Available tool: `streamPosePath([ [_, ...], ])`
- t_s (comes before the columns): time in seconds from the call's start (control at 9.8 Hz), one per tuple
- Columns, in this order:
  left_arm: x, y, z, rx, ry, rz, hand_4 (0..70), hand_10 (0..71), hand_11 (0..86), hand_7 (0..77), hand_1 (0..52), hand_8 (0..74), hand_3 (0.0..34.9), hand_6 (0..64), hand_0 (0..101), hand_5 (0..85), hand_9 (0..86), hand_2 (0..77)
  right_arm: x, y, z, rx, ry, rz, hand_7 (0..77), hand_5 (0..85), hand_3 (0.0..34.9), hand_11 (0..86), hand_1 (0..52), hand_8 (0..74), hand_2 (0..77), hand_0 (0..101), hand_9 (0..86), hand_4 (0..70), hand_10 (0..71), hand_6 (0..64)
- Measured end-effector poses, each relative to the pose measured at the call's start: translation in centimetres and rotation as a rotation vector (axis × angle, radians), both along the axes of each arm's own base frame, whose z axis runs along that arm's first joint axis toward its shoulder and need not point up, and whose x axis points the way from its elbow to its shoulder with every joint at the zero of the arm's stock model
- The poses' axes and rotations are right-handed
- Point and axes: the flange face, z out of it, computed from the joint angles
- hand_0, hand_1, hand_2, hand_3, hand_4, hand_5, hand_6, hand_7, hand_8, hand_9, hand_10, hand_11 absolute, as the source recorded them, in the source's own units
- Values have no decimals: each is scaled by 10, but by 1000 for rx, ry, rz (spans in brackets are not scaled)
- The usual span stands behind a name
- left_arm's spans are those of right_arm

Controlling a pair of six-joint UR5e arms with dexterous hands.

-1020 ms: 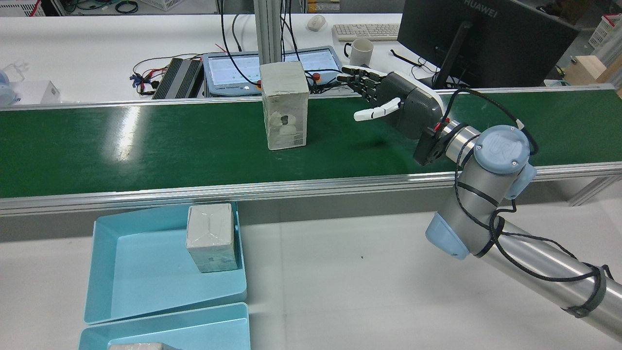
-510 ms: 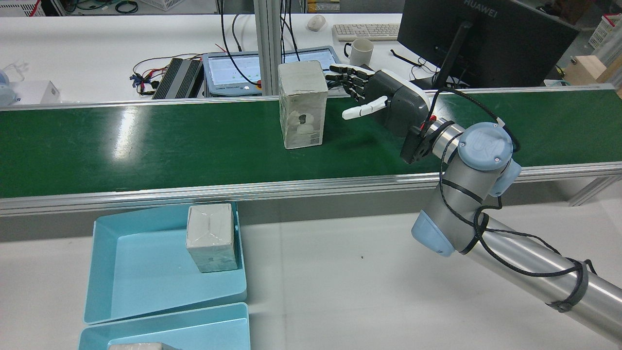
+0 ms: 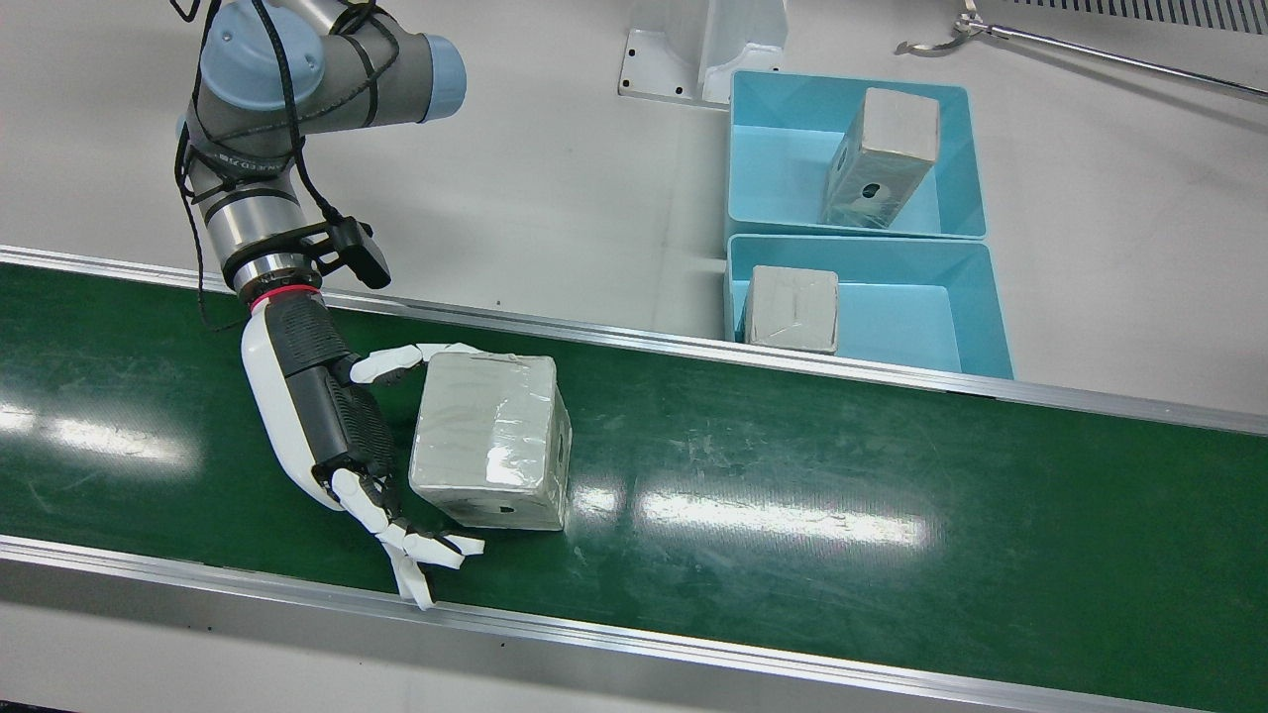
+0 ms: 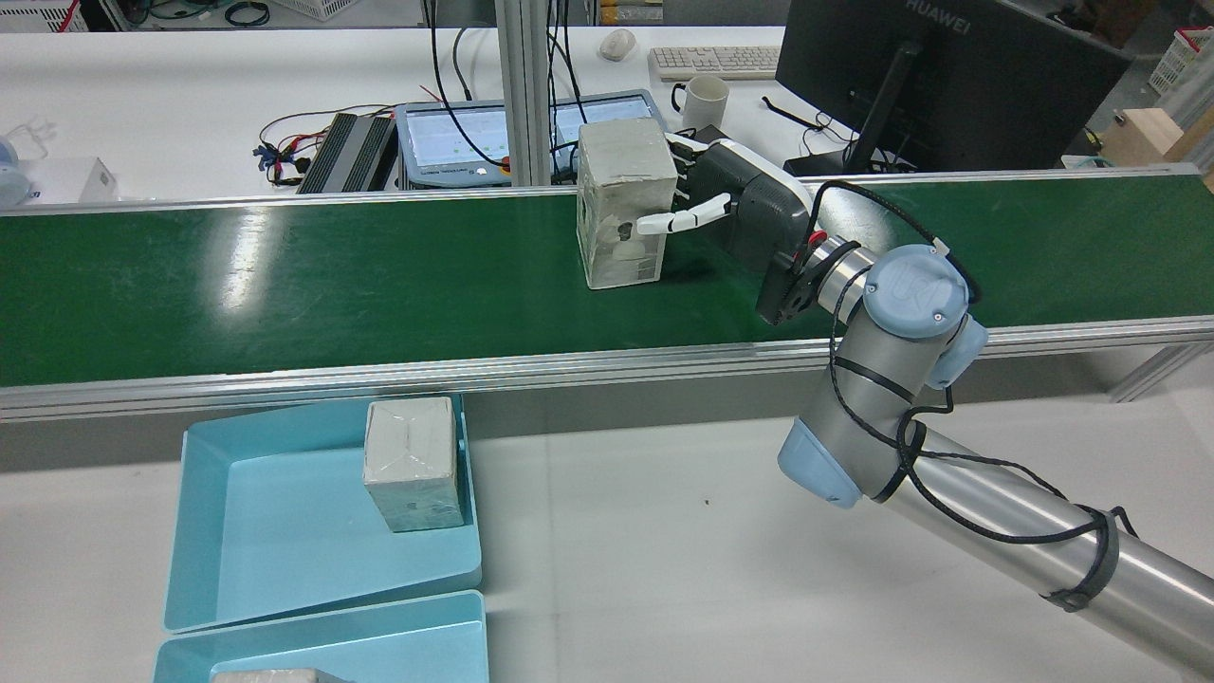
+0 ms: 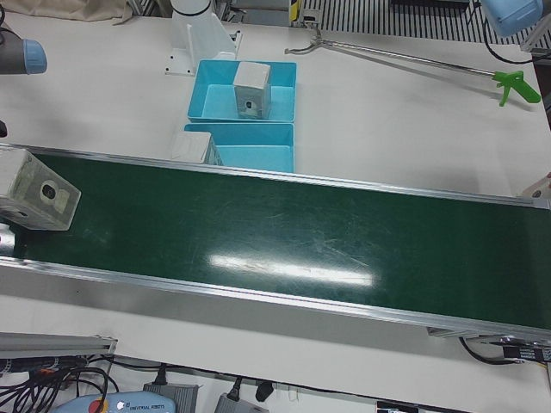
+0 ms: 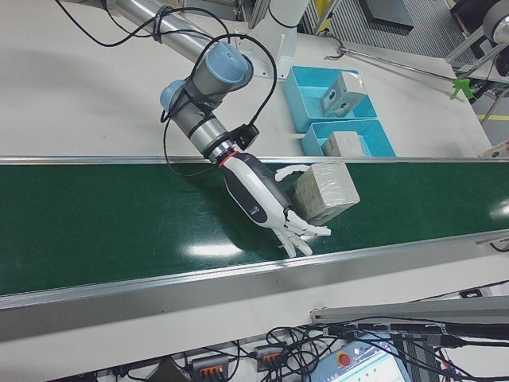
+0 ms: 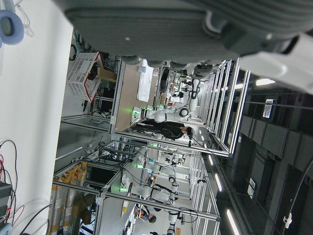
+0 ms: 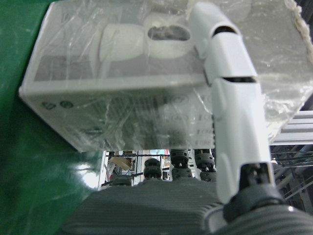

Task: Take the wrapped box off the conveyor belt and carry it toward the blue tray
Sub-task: 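Lift the wrapped box off the belt with the right hand, then carry the box toward the blue tray nearer the robot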

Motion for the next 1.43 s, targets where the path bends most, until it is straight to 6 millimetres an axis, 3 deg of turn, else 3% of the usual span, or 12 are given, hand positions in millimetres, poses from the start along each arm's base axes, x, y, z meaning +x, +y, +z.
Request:
streamPosePath([
  [0.1,0,0,0,0,0,0,5,5,5,5,0,5,0,5,0,11,0,11,-4,0,-5,1,-3,4,240,164,82,11,213,33,191,502,65,109,0,76],
  [0.2,0,0,0,0,0,0,5,5,5,5,0,5,0,5,0,11,0,11,-6,0,-11,-1,-3,7,360,289,15,11,224,158,295,560,218,229,0,153],
  [0.31,0,0,0,0,0,0,5,0,5,5,0,5,0,5,0,11,5,5,-6,0,-15,-12,0,18,398,338,10,11,180,229,338,587,305,284,164,196],
  [0.41,0,0,0,0,0,0,0,0,5,5,0,5,0,5,0,11,5,11,-5,0,-17,-25,6,31,398,338,10,11,180,229,338,587,305,284,164,196],
  [0.51,0,0,0,0,0,0,5,0,5,5,0,5,0,5,0,11,5,5,-4,0,-18,-32,8,39,480,475,0,153,93,387,295,538,447,289,338,284],
  [0.61,0,0,0,0,0,0,5,0,5,5,0,5,0,5,0,11,5,5,-1,2,-24,-30,4,44,480,475,0,153,93,387,295,538,447,289,338,284],
  [0.71,0,0,0,0,0,0,5,5,5,5,0,5,0,5,0,11,0,11,5,9,-38,-22,-5,47,551,627,7,251,16,464,376,492,529,185,425,316],
  [0.82,0,0,0,0,0,0,5,0,0,5,0,5,0,5,0,11,0,5,14,18,-60,-7,-22,55,551,627,38,338,16,464,376,457,529,185,507,316],
  [0.92,0,0,0,0,0,0,5,0,0,5,0,5,0,5,0,11,0,5,20,32,-90,15,-43,61,551,627,38,338,16,464,376,457,529,185,507,316],
  [1.02,0,0,0,0,0,0,5,5,5,5,0,5,0,5,0,11,0,5,13,47,-117,39,-54,51,649,698,106,469,5,529,453,429,649,180,622,344],
  [1.33,0,0,0,0,0,0,5,0,5,5,0,5,0,5,0,11,0,11,-66,111,-169,89,-56,6,693,698,113,513,5,562,469,422,704,185,644,355],
  [1.43,0,0,0,0,0,0,5,0,5,5,0,5,0,5,0,11,0,11,-96,134,-184,104,-49,-5,704,698,121,736,5,665,518,434,704,235,682,436],
])
